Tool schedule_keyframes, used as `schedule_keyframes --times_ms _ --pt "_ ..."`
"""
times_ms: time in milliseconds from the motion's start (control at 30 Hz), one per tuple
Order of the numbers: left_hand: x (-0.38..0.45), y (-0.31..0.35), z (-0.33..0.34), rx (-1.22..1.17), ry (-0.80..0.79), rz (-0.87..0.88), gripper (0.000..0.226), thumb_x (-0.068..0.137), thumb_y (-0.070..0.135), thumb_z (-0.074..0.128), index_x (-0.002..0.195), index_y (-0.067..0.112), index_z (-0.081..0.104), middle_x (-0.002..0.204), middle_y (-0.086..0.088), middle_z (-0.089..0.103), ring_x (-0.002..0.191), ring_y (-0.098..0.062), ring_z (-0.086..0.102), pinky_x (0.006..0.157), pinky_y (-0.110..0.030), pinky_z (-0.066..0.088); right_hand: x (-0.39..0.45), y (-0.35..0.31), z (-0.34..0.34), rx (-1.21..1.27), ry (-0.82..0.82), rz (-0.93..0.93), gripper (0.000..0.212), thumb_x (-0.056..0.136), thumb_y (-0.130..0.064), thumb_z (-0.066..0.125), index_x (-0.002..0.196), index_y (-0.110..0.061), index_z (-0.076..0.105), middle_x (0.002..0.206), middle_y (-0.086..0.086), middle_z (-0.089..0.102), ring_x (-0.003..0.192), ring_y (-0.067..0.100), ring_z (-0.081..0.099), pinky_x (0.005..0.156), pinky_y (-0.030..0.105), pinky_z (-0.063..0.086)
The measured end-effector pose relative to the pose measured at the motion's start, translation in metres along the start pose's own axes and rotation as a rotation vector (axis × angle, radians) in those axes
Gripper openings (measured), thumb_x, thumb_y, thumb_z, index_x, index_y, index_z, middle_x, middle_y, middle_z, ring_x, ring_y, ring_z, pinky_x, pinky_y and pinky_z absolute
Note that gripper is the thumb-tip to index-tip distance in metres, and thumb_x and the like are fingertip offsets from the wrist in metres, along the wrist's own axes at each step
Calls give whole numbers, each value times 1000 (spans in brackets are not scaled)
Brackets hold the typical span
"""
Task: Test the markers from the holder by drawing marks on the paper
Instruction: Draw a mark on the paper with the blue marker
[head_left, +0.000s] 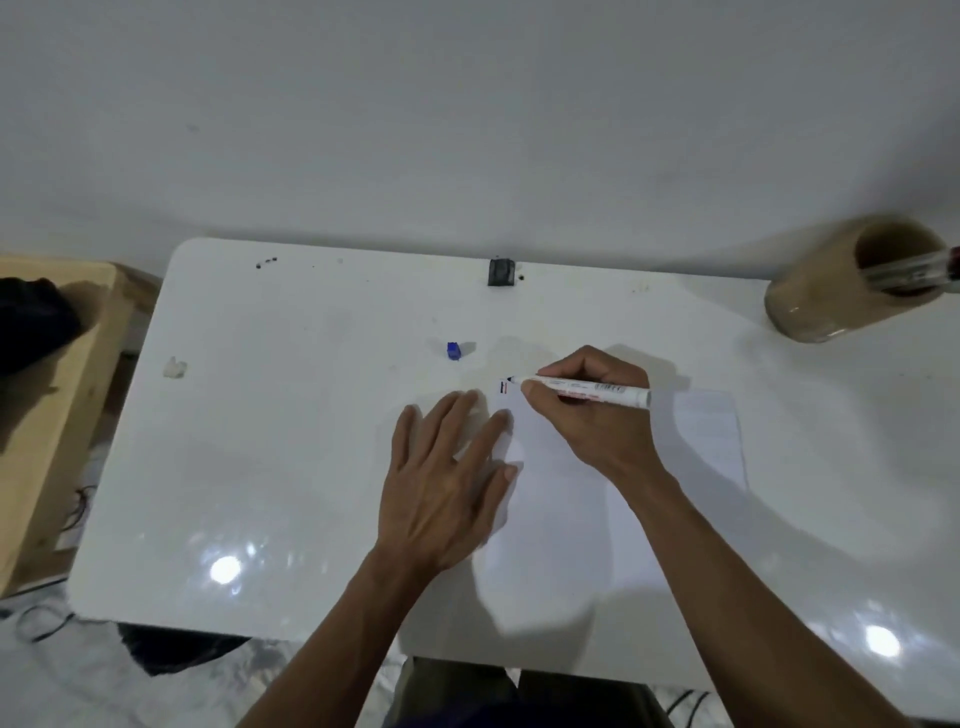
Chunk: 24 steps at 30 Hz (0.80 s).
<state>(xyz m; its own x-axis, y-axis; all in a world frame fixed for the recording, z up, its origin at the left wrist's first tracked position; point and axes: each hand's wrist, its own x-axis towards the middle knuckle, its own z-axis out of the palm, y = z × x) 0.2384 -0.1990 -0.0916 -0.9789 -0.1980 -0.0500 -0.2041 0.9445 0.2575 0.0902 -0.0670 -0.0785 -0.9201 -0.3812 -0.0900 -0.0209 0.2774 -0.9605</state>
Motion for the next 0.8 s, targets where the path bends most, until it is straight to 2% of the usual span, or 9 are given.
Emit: schedule_keyframes --times_ms 200,600,800 --pt "-1 -1 5 23 50 -2 54 97 52 46 146 27 49 152 -10 49 144 -28 42 116 -57 29 2 11 1 -62 7 -62 18 75 -9 88 70 -5 71 67 1 73 56 11 65 53 16 47" --pt "0 -1 10 21 141 11 54 96 52 48 143 25 53 149 -12 52 142 -30 45 115 -58 32 3 15 1 -73 -1 -78 19 76 -11 86 69 -4 70 67 4 73 59 21 68 52 27 52" --pt "0 -1 10 21 156 6 54 96 52 49 142 25 54 150 -12 52 142 -30 45 115 -58 32 4 15 1 -77 -12 -58 20 74 -8 87 67 -4 69 66 4 73 57 18 66 53 22 48"
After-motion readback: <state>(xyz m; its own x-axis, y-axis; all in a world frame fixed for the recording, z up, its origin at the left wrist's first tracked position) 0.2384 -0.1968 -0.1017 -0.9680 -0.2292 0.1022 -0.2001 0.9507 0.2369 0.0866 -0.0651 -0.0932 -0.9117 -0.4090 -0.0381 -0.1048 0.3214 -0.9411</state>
